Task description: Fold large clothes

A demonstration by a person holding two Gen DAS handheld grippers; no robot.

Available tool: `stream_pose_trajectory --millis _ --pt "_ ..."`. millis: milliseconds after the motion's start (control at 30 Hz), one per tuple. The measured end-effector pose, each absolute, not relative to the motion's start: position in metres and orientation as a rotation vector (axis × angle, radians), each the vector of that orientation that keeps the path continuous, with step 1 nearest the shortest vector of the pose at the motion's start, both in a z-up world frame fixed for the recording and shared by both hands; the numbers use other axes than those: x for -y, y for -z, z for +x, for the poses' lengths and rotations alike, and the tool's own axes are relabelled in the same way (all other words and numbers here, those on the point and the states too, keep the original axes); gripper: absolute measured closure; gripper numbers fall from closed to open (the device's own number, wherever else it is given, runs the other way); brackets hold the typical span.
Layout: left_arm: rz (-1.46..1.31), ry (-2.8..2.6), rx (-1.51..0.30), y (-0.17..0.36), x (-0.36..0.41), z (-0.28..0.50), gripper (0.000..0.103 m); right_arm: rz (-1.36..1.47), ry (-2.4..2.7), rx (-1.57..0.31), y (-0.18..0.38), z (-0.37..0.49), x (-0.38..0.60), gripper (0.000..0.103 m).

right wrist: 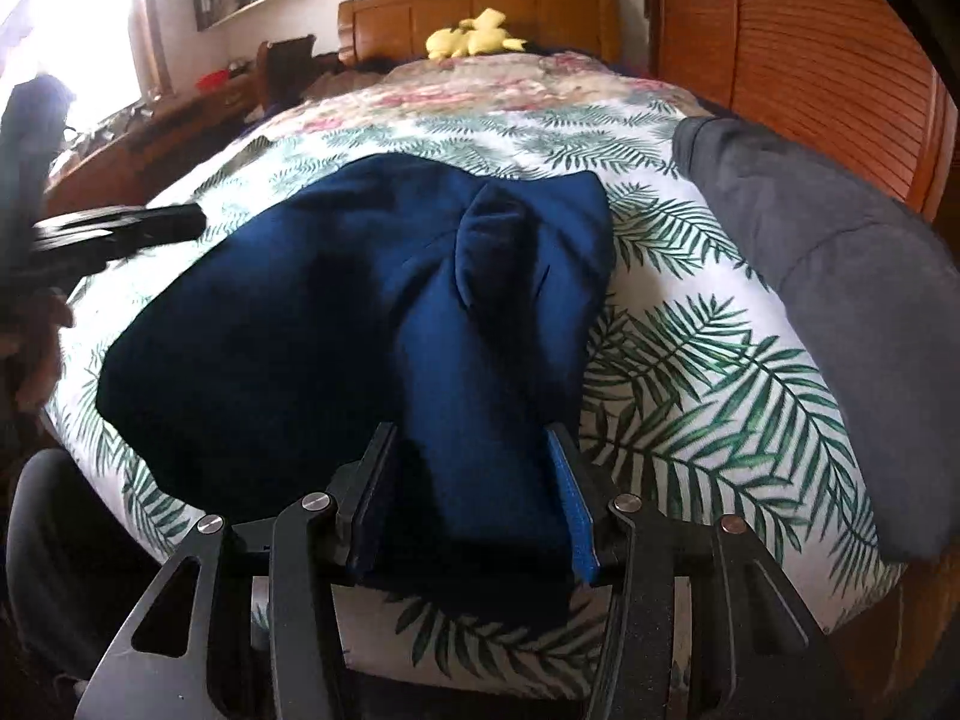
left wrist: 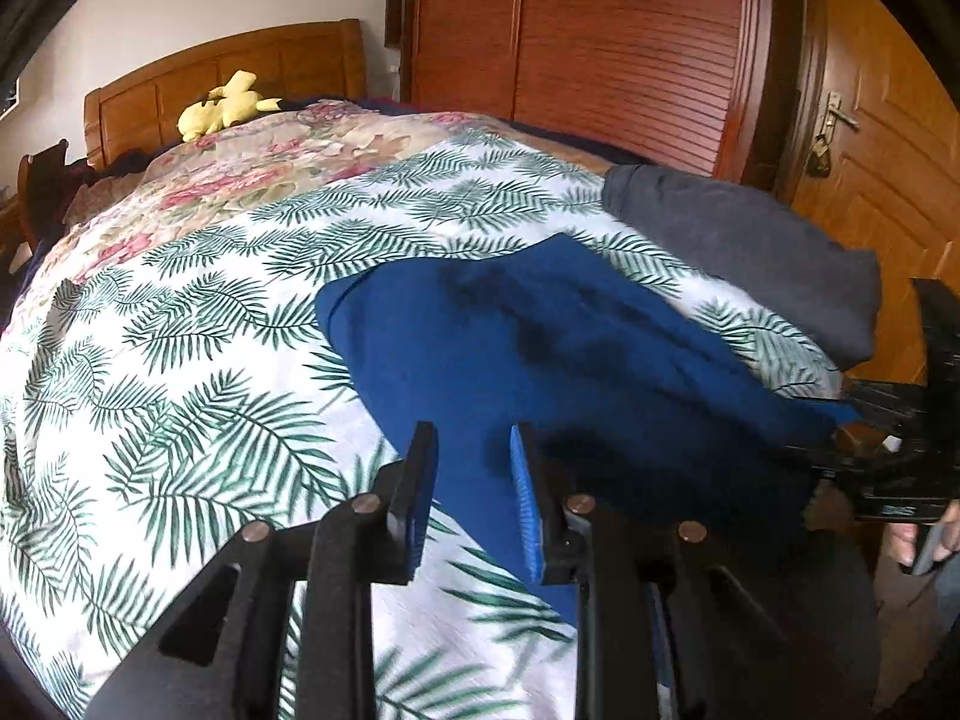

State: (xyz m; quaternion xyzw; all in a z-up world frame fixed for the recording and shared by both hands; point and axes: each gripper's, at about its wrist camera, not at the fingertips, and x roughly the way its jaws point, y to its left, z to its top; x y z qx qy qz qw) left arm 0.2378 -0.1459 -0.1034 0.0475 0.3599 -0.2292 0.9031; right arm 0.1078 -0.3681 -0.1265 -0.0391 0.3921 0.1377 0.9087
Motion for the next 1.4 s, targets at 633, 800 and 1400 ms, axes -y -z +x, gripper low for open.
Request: stream_pose_trajectory --millis 633,800,1400 --pt "0.142 0.412 -0.851 0.151 0.141 0.355 0.071 0.033 -0.2 -0.818 0.125 0.095 0.393 0.036" --pt "0.168 0.389 -0.903 0.166 0.142 0.386 0.064 0.086 -0.185 -0.84 0.133 0.101 0.398 0.024" --pt "0.069 0.38 -0.876 0.161 0.146 0.418 0.095 0.158 -0.335 -0.875 0.144 0.111 0.379 0.078"
